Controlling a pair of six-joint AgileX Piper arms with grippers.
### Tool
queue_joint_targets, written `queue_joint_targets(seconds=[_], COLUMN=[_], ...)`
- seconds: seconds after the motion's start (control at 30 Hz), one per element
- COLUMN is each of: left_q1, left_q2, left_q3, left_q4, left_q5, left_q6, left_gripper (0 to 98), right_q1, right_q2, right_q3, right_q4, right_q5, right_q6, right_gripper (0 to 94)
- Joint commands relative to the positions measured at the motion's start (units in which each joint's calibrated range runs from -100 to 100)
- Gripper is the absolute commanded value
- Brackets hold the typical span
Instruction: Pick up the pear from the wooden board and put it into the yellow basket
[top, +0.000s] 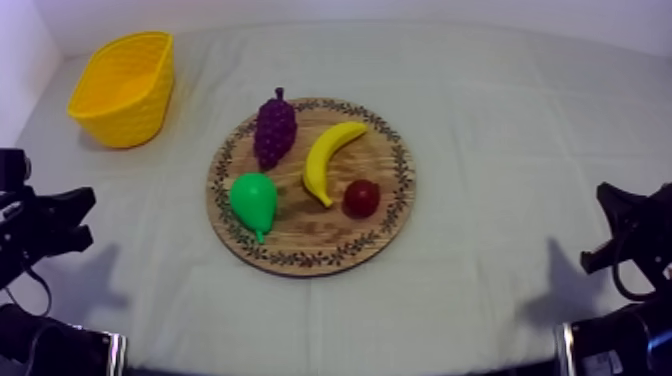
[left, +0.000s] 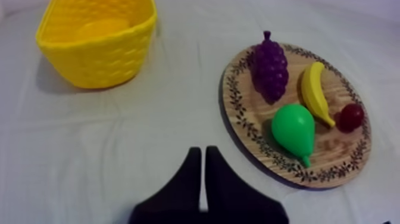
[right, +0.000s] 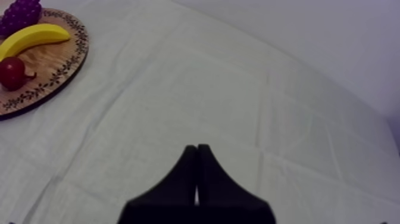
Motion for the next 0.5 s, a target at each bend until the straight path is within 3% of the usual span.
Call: queue_joint_targets(seconds=[0.0,0.13,0.3,0.47], left_q1=[-0.04,-0.35,0.06,2.92], left_q2=[6.12,14.99,24.69,33.94], left_q3=[-3.32,-11.05,-21.21,-29.59], left_q4=[0.61,1.81,2.3,1.42], left_q5=[2.24,8.5,17.68,23.66], left_q6=[-0.17,-0.04,2.38,4.02], left_gripper=[0.0,0.0,0.0,0.0], right_q1=[0.0,0.0,0.0,0.0], right_q2=[-0.03,-0.03,-0.03,-0.03], right_q3=[-0.02,-0.02,-0.02,-0.02], right_q4=[-0.01,-0.01,-0.01,-0.01], right_q5=[-0.01,-0.01,-0.01,-0.01], right_q6=[0.01,0.01,0.01,0.01], right_gripper=[0.2,0.2,0.2,0.2])
